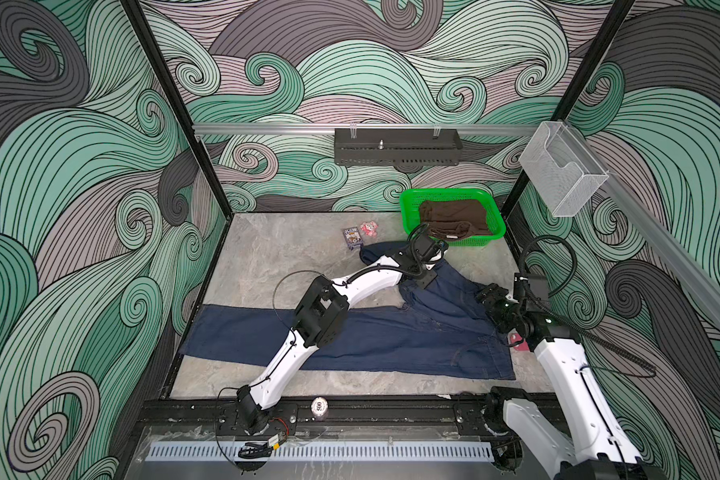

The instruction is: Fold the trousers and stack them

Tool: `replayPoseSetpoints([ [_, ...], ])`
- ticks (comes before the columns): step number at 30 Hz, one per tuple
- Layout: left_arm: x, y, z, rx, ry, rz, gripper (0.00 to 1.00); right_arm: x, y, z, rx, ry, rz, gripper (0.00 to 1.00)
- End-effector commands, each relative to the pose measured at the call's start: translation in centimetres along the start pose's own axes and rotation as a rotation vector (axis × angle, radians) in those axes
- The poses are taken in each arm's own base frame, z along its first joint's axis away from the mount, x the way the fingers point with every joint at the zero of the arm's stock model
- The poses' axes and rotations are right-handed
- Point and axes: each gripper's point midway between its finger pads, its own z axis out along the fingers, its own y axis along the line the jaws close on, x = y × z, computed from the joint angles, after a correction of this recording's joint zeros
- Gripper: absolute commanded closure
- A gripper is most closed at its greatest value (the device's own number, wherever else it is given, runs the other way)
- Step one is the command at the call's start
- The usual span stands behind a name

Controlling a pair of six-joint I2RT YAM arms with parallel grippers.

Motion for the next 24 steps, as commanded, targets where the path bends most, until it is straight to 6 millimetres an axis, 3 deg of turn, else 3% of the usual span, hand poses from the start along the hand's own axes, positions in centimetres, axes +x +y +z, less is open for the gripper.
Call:
replayPoseSetpoints([
  [1,-2.2,1.6,-4.7,-0.077,-0.051,-0.02,0.93,-0.6,0.7,-0.9,-0.018,-0.017,-0.026,0.28],
  [3,-3.1,2.0,-7.3,-0.081,-0.097,-0.026,1.0,-0.5,0.5,-0.7,-0.013,-0.013,-0.023,0.28],
  [9,-4.5,4.3,-14.9,-0.098,-0.235,-0.073,1.0,-0.6,0.4,-0.4,-0.001,-0.007,-0.016,0.29],
  [14,-3.5,9.8,-22.2,-0.242,-0.296,-0.19,1.0,-0.8,0.4,-0.1,0.012,-0.007,-0.02,0.29],
  [17,-1.0,15.5,-28.6,-0.384,-0.361,-0.341,1.0,-0.9,0.4,0.0,0.022,-0.004,-0.021,0.29],
  [21,5.9,23.7,-38.6,-0.587,-0.45,-0.673,1.0,-1.2,0.4,0.0,0.029,-0.006,-0.013,0.29],
  [24,11.4,27.0,-44.9,-0.74,-0.497,-0.86,1.0,-1.4,0.4,0.3,0.041,-0.006,-0.012,0.28],
])
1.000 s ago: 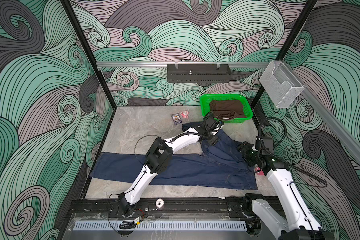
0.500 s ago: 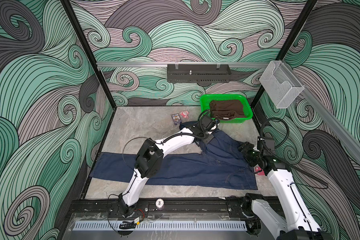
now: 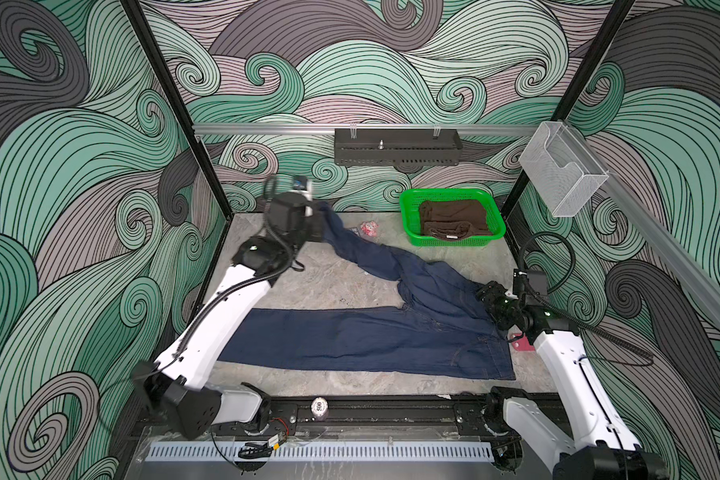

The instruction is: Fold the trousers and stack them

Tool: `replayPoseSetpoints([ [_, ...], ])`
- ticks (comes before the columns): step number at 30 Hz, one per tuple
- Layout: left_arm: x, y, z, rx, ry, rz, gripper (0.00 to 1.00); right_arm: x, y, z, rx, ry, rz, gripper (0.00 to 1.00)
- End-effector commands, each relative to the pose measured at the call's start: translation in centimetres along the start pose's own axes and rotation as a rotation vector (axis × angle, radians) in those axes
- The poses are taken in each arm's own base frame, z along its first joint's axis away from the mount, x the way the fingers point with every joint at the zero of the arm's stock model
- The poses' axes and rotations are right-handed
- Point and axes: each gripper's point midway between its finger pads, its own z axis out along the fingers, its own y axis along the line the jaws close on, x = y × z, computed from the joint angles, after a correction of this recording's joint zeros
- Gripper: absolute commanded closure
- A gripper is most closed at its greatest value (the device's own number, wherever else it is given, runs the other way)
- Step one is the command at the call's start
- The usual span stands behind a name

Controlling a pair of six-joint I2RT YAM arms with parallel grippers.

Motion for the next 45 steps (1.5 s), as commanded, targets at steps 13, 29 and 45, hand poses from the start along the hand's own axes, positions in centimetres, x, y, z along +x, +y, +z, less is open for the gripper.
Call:
replayPoseSetpoints([
  [13,4.1,17.9,-6.4,-0.419,0.024,-0.455,1.0,-1.8,0.6,1.4,0.049,-0.009,-0.001,0.29],
  [29,8.1,21.2,-4.5,-0.475,0.09,-0.53,1.0,-7.6,-0.1,7.6,0.297,-0.084,0.13,0.35],
  [45,9.9,21.2,-3.7,-0.463,0.205,-0.547,1.0,-7.4,-3.8,12.3,0.471,-0.004,0.271,0.42],
])
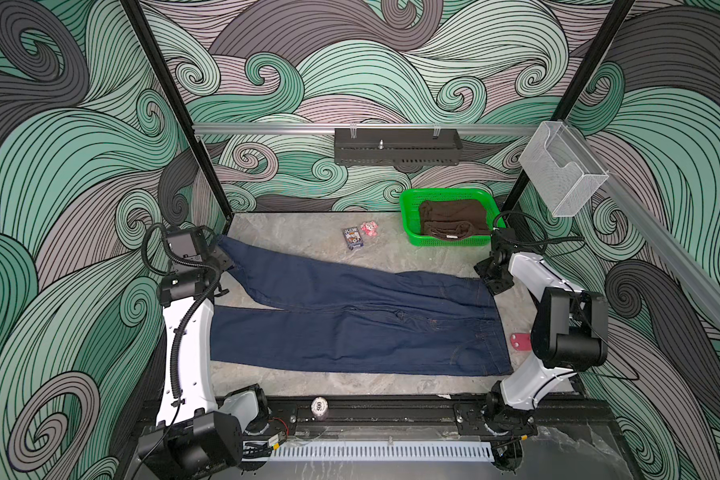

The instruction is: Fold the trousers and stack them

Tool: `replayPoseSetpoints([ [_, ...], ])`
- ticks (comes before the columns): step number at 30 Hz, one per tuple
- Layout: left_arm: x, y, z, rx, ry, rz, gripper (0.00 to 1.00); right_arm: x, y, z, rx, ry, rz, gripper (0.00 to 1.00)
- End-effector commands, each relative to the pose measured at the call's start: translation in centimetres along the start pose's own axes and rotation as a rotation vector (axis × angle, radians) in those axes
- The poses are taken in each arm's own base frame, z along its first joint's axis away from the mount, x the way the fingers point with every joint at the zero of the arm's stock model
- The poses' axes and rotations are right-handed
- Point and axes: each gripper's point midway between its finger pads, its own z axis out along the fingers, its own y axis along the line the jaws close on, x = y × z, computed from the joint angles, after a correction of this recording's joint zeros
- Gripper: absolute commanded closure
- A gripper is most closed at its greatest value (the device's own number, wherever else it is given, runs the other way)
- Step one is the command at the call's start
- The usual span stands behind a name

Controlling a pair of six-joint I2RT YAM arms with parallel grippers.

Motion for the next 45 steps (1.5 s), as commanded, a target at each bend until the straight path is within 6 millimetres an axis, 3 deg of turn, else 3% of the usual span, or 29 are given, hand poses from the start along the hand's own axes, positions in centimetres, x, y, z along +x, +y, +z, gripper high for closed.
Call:
replayPoseSetpoints([
  [1,-0.7,-0.2,-0.5,0.01,0.009,-0.01,1.0,0.8,-1.3,0.8,0.032,0.026,0.02,0.43],
  [7,-0.6,0.0,-0.3,0.007,0.03,-0.022,1.0,1.0,-1.4,2.4,0.05,0.058,0.042,0.46],
  [17,-0.7,0.6,0.0,0.003,0.045,-0.046,1.0,1.7,-0.9,5.4,0.083,0.112,0.071,0.4],
  [20,-0.7,0.7,0.0,0.001,0.048,-0.048,1.0,1.7,-0.8,6.0,0.086,0.115,0.075,0.5],
  [23,-0.7,0.8,0.1,-0.001,0.049,-0.052,1.0,1.5,-0.5,6.0,0.066,0.11,0.081,0.78],
  [25,-0.8,0.8,0.1,0.0,0.048,-0.054,1.0,1.1,0.1,5.4,0.043,0.097,0.075,0.92],
  [28,-1.2,0.8,-0.2,0.002,0.037,-0.062,1.0,0.0,1.3,3.6,-0.012,0.069,0.06,1.0],
  [34,-2.1,1.4,-0.9,-0.012,0.005,-0.08,1.0,-2.2,3.4,-2.1,-0.141,0.006,0.038,1.0],
  [39,-2.6,1.7,-1.5,-0.019,-0.021,-0.091,1.0,-3.6,3.4,-6.5,-0.212,-0.053,0.034,1.0],
  [45,-3.2,1.8,-1.9,-0.023,-0.052,-0.094,1.0,-4.6,3.0,-9.0,-0.247,-0.092,0.036,1.0],
])
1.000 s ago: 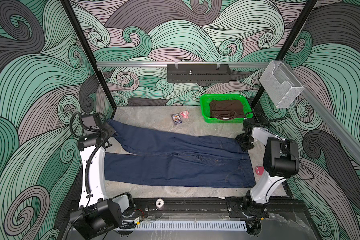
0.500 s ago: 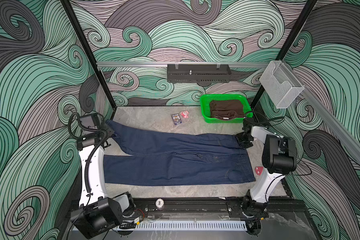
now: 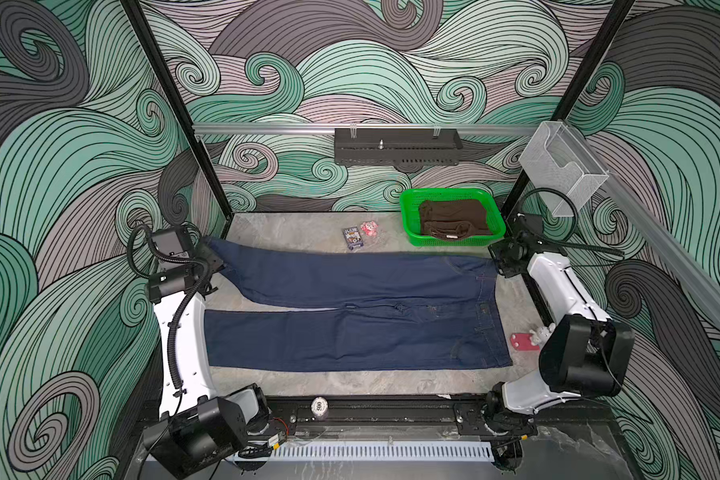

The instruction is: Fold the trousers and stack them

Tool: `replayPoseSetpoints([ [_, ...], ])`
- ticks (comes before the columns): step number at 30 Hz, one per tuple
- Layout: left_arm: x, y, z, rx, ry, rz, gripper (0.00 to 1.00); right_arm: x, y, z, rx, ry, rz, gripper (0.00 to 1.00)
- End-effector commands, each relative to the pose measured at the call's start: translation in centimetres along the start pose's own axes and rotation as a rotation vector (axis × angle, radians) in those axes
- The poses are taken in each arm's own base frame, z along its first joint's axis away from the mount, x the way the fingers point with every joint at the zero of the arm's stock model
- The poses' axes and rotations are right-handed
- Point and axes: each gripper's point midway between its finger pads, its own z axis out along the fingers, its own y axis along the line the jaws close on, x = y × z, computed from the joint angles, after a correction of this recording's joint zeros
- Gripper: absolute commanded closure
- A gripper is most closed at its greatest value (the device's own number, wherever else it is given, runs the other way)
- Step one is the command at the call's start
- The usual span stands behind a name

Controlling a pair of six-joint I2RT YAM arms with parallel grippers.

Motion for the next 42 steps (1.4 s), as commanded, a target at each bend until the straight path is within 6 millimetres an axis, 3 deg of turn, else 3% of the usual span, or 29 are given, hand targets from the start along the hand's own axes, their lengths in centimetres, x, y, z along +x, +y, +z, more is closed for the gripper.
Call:
replayPoseSetpoints([
  [1,-2.3,-0.1,-2.0,0.002,-0.093,-0.028,1.0,-0.7,-0.8,-0.9,0.025,-0.011,-0.009,1.0],
  [9,-5.0,0.2,-3.0,0.005,-0.197,-0.09,1.0,-2.7,-0.4,-3.0,-0.005,-0.075,0.011,1.0],
  [13,-6.4,-0.2,-2.5,0.031,-0.238,-0.125,1.0,-4.4,0.9,-2.4,0.004,-0.113,0.018,1.0],
  [18,-6.4,-0.4,-0.2,0.052,-0.255,-0.138,1.0,-4.8,0.9,0.8,0.069,-0.106,0.039,1.0],
  [24,-4.7,-0.4,4.1,0.071,-0.19,-0.168,1.0,-2.0,-0.3,6.4,0.144,-0.028,0.034,1.0],
  [28,-3.8,-0.4,6.3,0.057,-0.12,-0.183,1.0,-0.9,-0.5,8.7,0.177,-0.006,0.027,1.0],
  [42,-4.9,-1.6,12.5,0.021,-0.073,-0.197,1.0,-1.2,0.6,10.4,0.185,-0.019,0.041,1.0],
])
